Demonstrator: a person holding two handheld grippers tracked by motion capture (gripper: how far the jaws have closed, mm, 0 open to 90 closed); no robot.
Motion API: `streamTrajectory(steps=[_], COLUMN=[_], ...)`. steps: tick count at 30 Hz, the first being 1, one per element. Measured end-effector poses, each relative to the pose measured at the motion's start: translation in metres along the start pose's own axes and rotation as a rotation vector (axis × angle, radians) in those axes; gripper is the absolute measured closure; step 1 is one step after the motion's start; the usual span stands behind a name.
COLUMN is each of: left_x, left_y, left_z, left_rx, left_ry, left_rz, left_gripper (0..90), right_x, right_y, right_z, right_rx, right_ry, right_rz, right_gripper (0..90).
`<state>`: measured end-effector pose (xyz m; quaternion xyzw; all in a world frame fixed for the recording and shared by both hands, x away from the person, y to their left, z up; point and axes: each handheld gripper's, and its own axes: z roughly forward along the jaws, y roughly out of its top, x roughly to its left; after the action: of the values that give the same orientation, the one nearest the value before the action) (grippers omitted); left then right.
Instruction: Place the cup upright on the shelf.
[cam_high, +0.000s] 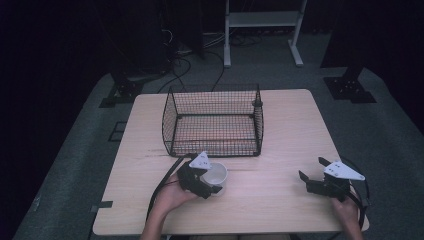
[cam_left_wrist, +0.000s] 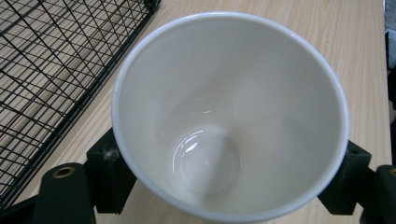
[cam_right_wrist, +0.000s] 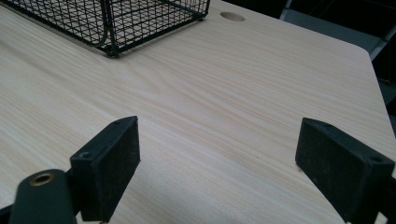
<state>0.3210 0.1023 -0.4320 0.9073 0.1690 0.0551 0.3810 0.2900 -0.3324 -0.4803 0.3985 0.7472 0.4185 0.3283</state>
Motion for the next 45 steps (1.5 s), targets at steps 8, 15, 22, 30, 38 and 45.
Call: streamTrajectory(steps=[8, 15, 22, 30, 38, 45], left_x=[-0.001, 0.001, 0.005, 0.01, 0.018, 0.021], left_y=[0.005, 0.013, 0.021, 0.028, 0.035, 0.044], left_z=[-0.005, -0.015, -0.024, -0.028, -0.035, -0.043], left_rx=[-0.018, -0.054, -0.062, -0.063, -0.052, -0.057], left_ry=[0.004, 0.002, -0.003, -0.014, -0.015, -0.008], left_rz=[0.008, 0.013, 0.024, 0.026, 0.032, 0.043], left_gripper=[21.1, 21.2, 21.2, 21.2, 21.3, 21.3], right_x=[0.0, 0.0, -0.001, -0.001, -0.001, -0.001], right_y=[0.0, 0.0, 0.0, 0.0, 0.0, 0.0], right_z=[0.0, 0.0, 0.0, 0.0, 0.0, 0.0], right_rx=[-0.001, -0.002, -0.001, 0.0, 0.0, 0.0], right_ry=[0.0, 0.0, 0.002, 0.0, 0.0, 0.001], right_rz=[-0.001, 0.004, 0.005, 0.007, 0.009, 0.007], right_gripper=[13.1, 13.1, 13.1, 13.1, 13.1, 13.1])
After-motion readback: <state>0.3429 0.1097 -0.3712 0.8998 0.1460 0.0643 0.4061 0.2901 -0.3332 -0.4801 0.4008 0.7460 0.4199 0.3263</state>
